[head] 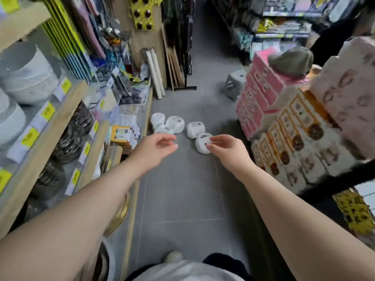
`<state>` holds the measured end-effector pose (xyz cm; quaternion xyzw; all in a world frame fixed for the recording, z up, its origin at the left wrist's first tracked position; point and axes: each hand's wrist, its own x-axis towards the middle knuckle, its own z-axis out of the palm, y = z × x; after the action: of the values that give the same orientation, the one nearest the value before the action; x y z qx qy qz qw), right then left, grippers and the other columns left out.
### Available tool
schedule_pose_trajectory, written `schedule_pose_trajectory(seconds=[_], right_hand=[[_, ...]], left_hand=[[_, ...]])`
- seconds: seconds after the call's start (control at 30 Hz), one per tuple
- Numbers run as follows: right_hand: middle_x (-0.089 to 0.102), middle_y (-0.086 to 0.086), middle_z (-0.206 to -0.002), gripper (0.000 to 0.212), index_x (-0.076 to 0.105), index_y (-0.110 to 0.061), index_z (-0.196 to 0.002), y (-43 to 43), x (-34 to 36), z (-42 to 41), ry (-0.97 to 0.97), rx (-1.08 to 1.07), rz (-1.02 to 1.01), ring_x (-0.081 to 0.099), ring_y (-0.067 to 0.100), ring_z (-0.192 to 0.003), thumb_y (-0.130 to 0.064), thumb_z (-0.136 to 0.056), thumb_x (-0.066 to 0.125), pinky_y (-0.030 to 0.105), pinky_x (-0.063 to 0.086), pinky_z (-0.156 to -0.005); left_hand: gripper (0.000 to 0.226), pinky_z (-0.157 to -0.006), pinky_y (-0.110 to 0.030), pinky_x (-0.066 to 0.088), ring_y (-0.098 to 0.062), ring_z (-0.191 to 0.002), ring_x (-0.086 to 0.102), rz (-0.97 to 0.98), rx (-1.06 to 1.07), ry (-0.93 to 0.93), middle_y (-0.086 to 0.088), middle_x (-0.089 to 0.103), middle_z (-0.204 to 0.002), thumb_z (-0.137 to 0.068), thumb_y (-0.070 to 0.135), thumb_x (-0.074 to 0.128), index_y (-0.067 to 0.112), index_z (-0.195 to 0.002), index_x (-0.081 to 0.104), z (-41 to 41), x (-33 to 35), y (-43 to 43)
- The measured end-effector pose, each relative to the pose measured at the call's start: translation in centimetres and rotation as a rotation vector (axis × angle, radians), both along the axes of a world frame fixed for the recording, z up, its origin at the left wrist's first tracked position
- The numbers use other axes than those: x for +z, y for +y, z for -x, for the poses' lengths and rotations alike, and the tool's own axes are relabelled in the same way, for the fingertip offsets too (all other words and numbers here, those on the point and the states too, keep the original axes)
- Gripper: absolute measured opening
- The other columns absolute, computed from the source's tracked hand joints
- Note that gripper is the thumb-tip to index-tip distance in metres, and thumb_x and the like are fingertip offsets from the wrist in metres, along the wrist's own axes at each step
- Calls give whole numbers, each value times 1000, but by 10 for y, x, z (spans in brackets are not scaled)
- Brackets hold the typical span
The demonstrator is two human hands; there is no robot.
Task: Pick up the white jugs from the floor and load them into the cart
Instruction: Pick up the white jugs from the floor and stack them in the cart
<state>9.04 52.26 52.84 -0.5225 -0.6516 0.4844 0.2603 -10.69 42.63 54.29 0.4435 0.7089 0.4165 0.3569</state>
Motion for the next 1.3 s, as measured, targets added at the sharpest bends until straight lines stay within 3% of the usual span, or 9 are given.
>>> schedule_pose_trajectory(seconds=[0.13,0.37,0.57,0.67,0.77,0.93,1.07,1.17,1.3], right_hand=[[72,-1,-100,24,69,-20,-105,66,-9,32,-7,-54,43,66,9,-89,-25,-83,74,19,48,-74],[71,0,-100,26,67,-19,-107,209,-53,91,6,-72,119,66,9,-84,-26,-83,74,18,48,-66],[71,1,-104,28,67,-19,-108,329,-71,134,-50,-80,166,66,15,-96,-27,-82,75,38,53,-93],[71,3,-106,24,66,-20,-106,375,-81,153,-58,-119,202,68,15,-85,-26,-84,73,33,58,-77],[69,3,-108,31,66,-16,-113,414,-100,170,-80,-176,216,65,5,-75,-26,-85,73,15,50,-51],[65,2,-113,40,64,-14,-121,458,-142,186,-115,-364,271,60,0,-72,-28,-84,73,7,44,-45],[59,-2,-117,43,59,-20,-125,477,-196,189,-144,-475,376,59,-7,-63,-30,-85,72,5,45,-54],[57,-1,-123,53,53,-24,-132,487,-256,184,-154,-542,449,59,4,-89,-29,-84,73,25,52,-84],[53,-4,-119,67,46,-26,-139,500,-360,179,-131,-620,521,52,11,-100,-26,-80,78,29,48,-87]], left_hand=[[22,-93,-27,47,-13,-93,61,37,-20,-7,3,66,-99,-88,15,69,20,-110,67,37,-5,74],[20,-90,-30,47,-15,-89,59,79,-24,-8,5,65,-96,-89,18,69,22,-108,67,94,-34,225],[17,-87,-24,47,-10,-84,59,107,-15,-56,10,64,-91,-89,18,69,25,-104,67,136,-52,341],[19,-77,-10,45,-6,-83,59,143,-66,-94,11,65,-92,-89,18,69,22,-108,67,156,-65,390],[16,-82,-21,47,-10,-85,59,190,-130,-116,7,67,-95,-89,20,69,26,-104,67,178,-88,442],[16,-66,-7,43,8,-68,59,273,-304,-131,12,64,-88,-89,19,68,25,-103,66,198,-137,528],[20,-59,-3,39,12,-62,56,322,-417,-116,15,62,-85,-90,19,67,22,-110,66,202,-184,582],[20,-61,-4,40,-2,-74,55,374,-460,-107,18,62,-85,-90,23,67,27,-109,65,202,-236,612],[25,-68,-14,44,-11,-84,56,437,-513,-65,11,66,-95,-88,28,69,28,-112,65,199,-333,643]])
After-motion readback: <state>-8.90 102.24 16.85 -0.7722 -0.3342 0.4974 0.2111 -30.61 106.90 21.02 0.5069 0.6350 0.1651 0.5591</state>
